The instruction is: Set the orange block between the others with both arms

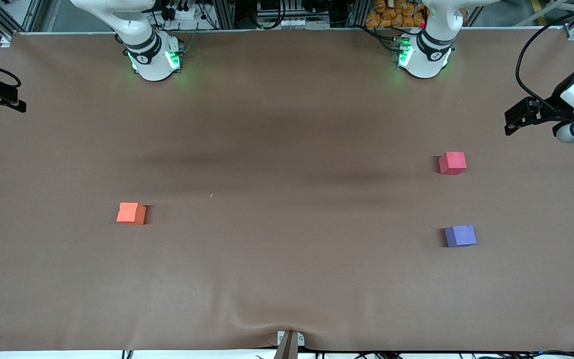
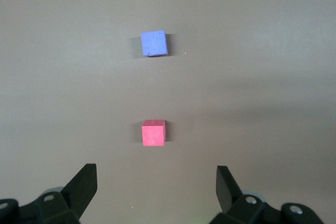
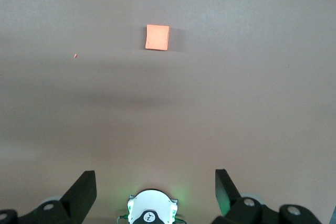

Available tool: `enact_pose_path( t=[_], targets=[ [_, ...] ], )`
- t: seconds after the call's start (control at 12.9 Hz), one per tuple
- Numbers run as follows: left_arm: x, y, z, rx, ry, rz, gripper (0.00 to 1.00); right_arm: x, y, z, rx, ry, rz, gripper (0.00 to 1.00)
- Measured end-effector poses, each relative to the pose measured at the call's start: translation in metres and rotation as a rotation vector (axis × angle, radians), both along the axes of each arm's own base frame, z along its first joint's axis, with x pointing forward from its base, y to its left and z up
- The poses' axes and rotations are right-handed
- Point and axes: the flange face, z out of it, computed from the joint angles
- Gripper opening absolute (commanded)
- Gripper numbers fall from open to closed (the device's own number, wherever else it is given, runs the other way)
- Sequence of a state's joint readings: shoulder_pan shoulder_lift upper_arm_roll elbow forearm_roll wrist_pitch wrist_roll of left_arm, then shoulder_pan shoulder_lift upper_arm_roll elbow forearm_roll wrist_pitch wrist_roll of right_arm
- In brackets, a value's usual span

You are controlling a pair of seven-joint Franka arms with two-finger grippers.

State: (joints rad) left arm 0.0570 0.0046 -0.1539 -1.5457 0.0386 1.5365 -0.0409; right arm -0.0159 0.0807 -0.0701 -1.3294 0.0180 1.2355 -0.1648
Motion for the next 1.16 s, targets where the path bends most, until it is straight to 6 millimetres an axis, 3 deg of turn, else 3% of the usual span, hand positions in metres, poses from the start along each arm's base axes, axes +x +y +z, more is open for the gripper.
enact_pose_path(
  t=[0.47,1.16],
  targets=[
    [-0.003,0.0,-0.003,0.002,0.03,0.0,1.0,0.0,0.0,0.0,0.0,0.0,0.0,1.0],
    [0.008,0.001,-0.026,0.0,0.073,-0.001,1.0,0.0,0.0,0.0,0.0,-0.001,0.0,1.0]
  ],
)
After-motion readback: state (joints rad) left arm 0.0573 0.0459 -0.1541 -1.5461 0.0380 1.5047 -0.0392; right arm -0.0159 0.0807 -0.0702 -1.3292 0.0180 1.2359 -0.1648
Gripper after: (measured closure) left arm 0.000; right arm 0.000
